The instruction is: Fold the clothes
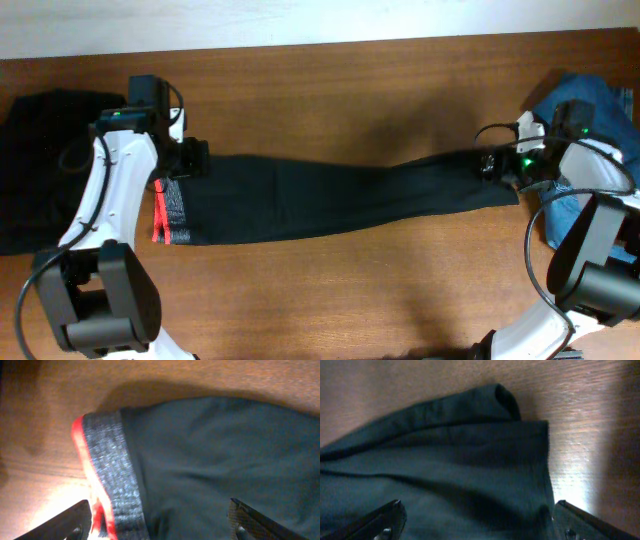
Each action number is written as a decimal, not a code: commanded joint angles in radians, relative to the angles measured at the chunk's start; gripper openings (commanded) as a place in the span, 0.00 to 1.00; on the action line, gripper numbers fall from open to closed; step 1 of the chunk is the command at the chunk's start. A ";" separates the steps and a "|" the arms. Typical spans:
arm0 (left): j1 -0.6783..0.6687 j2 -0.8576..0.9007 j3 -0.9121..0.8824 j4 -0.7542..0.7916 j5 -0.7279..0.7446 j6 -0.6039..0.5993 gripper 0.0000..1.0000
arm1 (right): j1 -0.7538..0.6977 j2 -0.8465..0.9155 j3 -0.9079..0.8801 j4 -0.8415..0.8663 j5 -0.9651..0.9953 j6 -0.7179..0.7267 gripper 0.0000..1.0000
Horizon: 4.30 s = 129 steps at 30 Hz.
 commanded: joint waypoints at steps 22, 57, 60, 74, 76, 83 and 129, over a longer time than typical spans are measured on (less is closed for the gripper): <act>0.166 -0.013 0.009 -0.009 0.179 0.014 0.93 | 0.135 0.073 -0.063 0.105 0.093 -0.142 0.31; 0.166 -0.013 0.009 -0.011 0.179 -0.016 0.72 | 0.244 0.039 0.558 -0.441 0.365 -0.023 0.04; 0.166 -0.013 0.009 -0.005 0.179 -0.016 0.77 | 0.330 0.038 0.574 -0.470 0.370 -0.023 0.04; 0.166 -0.013 0.009 -0.007 0.179 -0.016 0.79 | 0.746 0.045 0.544 -0.463 0.366 0.039 0.04; 0.166 -0.013 0.009 -0.007 0.179 -0.016 0.78 | 0.780 0.055 0.524 -0.442 0.367 0.039 0.04; 0.166 -0.013 0.009 -0.010 0.179 -0.016 0.79 | 0.850 0.140 0.488 -0.390 0.366 0.039 0.04; 0.153 -0.013 0.008 -0.008 0.180 -0.016 0.84 | 0.478 0.143 0.386 -0.385 0.212 0.072 0.92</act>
